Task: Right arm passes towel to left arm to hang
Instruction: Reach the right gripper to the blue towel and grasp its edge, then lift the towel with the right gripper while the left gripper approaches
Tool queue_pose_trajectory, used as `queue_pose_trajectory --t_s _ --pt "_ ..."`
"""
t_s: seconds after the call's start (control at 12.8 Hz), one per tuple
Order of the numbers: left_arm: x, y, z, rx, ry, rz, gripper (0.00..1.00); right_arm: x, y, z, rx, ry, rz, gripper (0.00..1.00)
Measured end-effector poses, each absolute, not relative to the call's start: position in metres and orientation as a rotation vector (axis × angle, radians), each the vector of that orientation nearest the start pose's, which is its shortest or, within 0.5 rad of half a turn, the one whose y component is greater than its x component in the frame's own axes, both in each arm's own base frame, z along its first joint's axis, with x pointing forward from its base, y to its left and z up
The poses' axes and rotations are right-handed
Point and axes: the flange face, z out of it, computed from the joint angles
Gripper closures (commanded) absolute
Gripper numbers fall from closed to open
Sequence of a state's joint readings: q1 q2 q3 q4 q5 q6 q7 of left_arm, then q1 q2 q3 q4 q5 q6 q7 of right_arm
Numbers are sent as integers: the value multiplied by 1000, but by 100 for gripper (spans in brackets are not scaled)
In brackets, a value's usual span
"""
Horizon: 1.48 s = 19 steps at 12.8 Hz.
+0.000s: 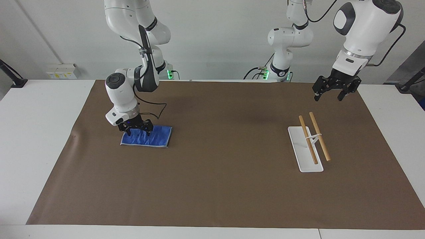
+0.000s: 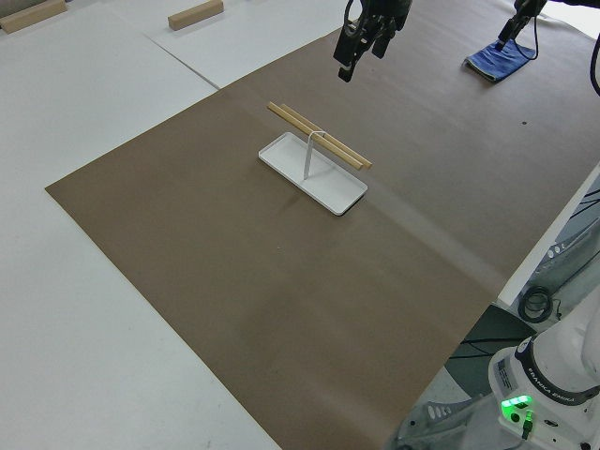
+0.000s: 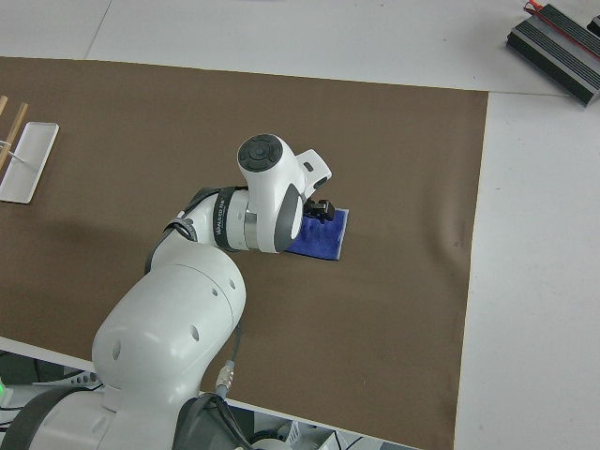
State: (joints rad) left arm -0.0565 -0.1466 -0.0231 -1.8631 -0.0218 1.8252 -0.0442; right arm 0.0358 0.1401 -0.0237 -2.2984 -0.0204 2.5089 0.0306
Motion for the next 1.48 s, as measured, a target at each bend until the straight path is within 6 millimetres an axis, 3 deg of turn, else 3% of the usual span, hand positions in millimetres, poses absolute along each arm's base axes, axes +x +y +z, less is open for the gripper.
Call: queue_pose_trajectory --t_s 0.08,0.16,0.23,0.31,0.39,0.47,0.55,0.86,1.09,1.25,1.48 --pt "525 -44 587 -3161 49 -170 0 531 7 289 -3154 3 -112 0" --pt "525 -44 587 -3161 49 -170 0 530 7 285 -3154 3 -112 13" --pt "525 -44 587 -3161 49 -170 0 528 7 282 -3154 3 -106 34" --pt "525 -44 587 -3161 49 -170 0 527 7 280 -3154 3 -102 62" --pt "525 -44 587 -3161 49 -170 0 528 7 282 -3154 3 -108 82" --pt "525 -44 587 -3161 49 -170 0 528 7 284 -3153 3 -115 94" --pt "525 -45 587 -3161 49 -170 0 528 7 286 -3153 3 -121 100" --pt "524 -45 587 -3162 35 -167 0 531 11 293 -3084 119 -86 100" --pt "525 -46 587 -3184 -140 -177 0 544 17 315 -3058 133 -67 100" --pt "529 -53 587 -3261 -377 -212 0 549 18 334 -3052 132 -84 100" --pt "540 -60 588 -3332 -965 -319 0 559 34 381 -2956 177 -60 100"
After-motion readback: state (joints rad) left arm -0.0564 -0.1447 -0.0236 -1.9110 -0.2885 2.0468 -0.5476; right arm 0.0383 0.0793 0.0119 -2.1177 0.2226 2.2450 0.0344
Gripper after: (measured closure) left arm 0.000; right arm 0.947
